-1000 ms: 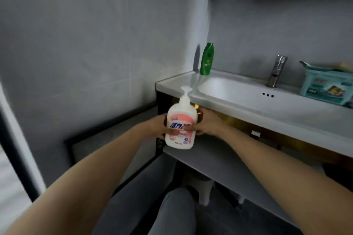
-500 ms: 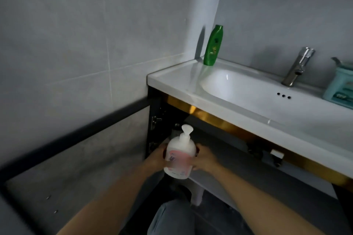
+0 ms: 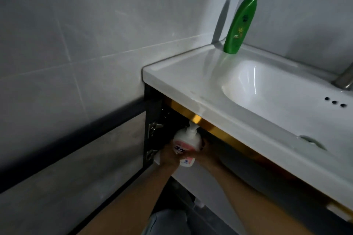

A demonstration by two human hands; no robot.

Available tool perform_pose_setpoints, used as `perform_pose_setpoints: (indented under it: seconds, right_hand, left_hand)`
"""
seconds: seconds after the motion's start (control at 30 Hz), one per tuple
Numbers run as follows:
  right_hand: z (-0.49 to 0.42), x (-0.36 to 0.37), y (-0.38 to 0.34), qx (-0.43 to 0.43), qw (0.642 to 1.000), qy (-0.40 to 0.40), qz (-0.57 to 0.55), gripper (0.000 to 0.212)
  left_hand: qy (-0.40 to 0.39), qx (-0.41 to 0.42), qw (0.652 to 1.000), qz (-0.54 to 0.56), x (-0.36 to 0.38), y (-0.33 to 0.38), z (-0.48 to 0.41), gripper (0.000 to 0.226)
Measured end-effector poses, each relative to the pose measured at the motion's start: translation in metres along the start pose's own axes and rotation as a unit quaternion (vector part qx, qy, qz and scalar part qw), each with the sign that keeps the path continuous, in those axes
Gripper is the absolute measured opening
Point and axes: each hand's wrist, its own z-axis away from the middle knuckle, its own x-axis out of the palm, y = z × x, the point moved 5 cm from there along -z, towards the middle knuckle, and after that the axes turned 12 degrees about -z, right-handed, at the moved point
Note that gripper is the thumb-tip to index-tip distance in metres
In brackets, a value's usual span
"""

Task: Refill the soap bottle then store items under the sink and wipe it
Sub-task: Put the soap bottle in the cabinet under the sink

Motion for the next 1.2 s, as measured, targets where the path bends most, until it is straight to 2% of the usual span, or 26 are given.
perform_pose_setpoints:
  seconds: [0.2,0.37,0.53,0.7,0.87,0.97,1.07,1.17,1.2]
  right_hand:
    - [-0.019,0.012,0.000,-0.028,0.998,0.023,0.044,0.089]
    - [-0.024,0.023,0.011,-0.016,0.999,0.022,0.043,0.079]
    - [-0.022,0.027,0.006,-0.038,0.996,0.050,0.056,0.071]
    - [-0.012,0.027,-0.006,-0.026,0.994,0.065,0.078,0.072]
    - [0.016,0.014,-0.029,-0.018,0.993,0.049,0.106,0.065]
    - [0.039,0.006,-0.040,0.002,0.989,0.033,0.145,0.058]
    - [0.075,0.005,-0.060,0.000,0.987,0.019,0.157,0.030]
    - [0.104,0.008,-0.075,-0.006,0.988,0.026,0.150,0.039]
    - [0.113,0.011,-0.080,-0.015,0.989,0.026,0.144,0.034]
  left_hand:
    - [0.014,-0.040,0.999,0.011,0.004,-0.001,-0.013,0.068]
    - [0.018,-0.052,0.998,-0.010,0.008,-0.010,-0.013,0.042]
    - [0.028,-0.052,0.997,-0.049,0.005,-0.006,-0.008,0.037]
    - [0.007,-0.064,0.993,-0.100,-0.003,-0.010,-0.001,0.053]
    - [-0.012,-0.074,0.994,-0.081,-0.013,-0.001,0.018,0.052]
    - [-0.009,-0.043,0.995,-0.085,-0.027,0.018,0.039,0.048]
    - [0.005,-0.012,0.996,-0.086,-0.048,0.038,0.062,0.040]
    - [0.028,0.019,0.995,-0.095,-0.075,0.056,0.085,0.038]
    - [0.039,0.032,0.994,-0.098,-0.084,0.061,0.093,0.037]
